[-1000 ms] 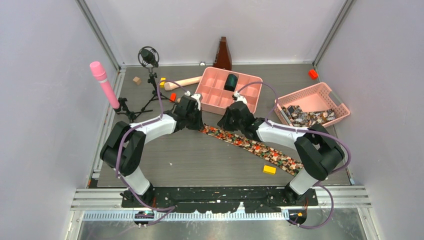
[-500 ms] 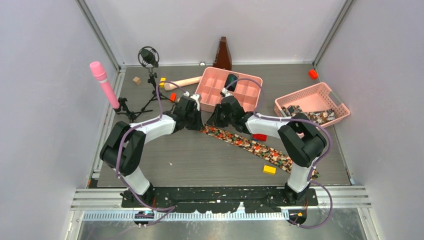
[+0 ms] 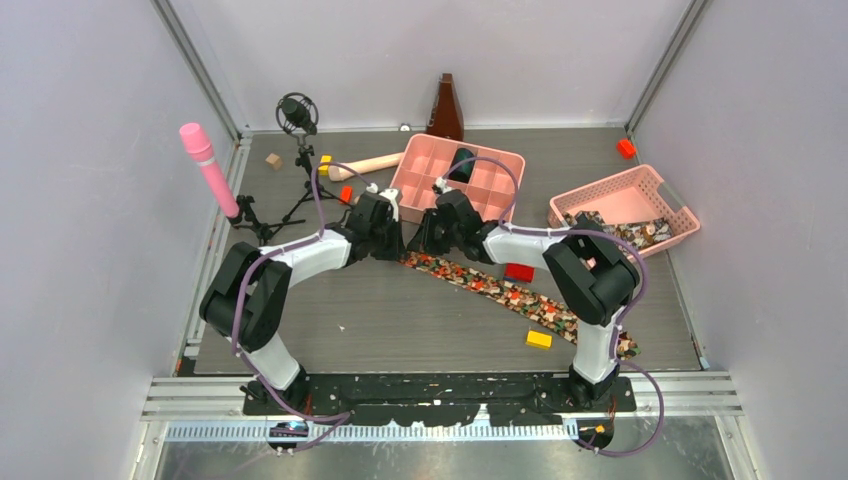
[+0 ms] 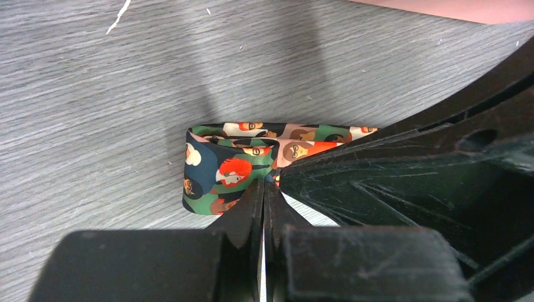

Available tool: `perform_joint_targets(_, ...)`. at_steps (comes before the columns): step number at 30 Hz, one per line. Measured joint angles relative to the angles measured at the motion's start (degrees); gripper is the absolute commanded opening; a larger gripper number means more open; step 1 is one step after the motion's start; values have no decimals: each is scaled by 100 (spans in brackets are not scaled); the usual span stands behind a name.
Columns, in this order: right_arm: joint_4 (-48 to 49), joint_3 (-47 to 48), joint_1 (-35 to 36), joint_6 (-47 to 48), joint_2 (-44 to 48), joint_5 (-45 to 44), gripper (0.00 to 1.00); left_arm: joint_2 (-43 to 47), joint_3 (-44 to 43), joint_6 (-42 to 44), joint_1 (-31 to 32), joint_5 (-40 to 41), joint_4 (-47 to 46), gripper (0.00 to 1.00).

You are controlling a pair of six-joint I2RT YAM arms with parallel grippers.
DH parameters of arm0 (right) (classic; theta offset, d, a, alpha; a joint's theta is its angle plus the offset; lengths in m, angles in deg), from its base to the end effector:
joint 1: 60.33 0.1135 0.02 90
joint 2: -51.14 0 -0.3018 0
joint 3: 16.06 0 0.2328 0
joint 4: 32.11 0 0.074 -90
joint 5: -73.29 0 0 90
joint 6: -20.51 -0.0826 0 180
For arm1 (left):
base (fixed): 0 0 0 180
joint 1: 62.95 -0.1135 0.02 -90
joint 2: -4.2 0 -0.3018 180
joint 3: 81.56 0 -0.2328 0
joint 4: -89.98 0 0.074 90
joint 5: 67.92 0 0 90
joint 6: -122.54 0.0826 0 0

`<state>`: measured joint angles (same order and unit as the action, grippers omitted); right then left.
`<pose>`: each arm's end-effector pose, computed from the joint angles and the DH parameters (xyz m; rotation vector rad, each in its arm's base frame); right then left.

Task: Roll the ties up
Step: Roll the tie at the center of the board.

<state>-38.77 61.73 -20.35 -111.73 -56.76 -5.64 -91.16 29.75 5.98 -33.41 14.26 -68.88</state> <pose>0.3257 0.2938 0.1911 -0.0688 2.3887 0.9607 0.3084 -0.1877 0.1940 0.1302 2.4844 -0.6012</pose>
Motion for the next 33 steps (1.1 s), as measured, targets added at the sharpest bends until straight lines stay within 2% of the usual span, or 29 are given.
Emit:
perform_joint_targets(26, -254, 326, 39, 7, -498, -48, 0, -7, 59, -9, -125, -149, -59, 0)
perform_joint_targets(27, -258, 326, 46, 7, -498, -57, 0, 0, 72, -11, -136, -160, -72, 3)
perform_joint_targets(28, -275, 326, 52, 9, -501, -72, 0, 15, 98, -20, -155, -188, -87, 9)
perform_joint_targets(31, -282, 328, 57, 11, -501, -98, 0, 131, 216, -44, -227, -240, -151, 35)
perform_joint_targets(33, -295, 328, 57, 11, -501, -114, 0, 240, 299, -120, -302, -280, -225, 44)
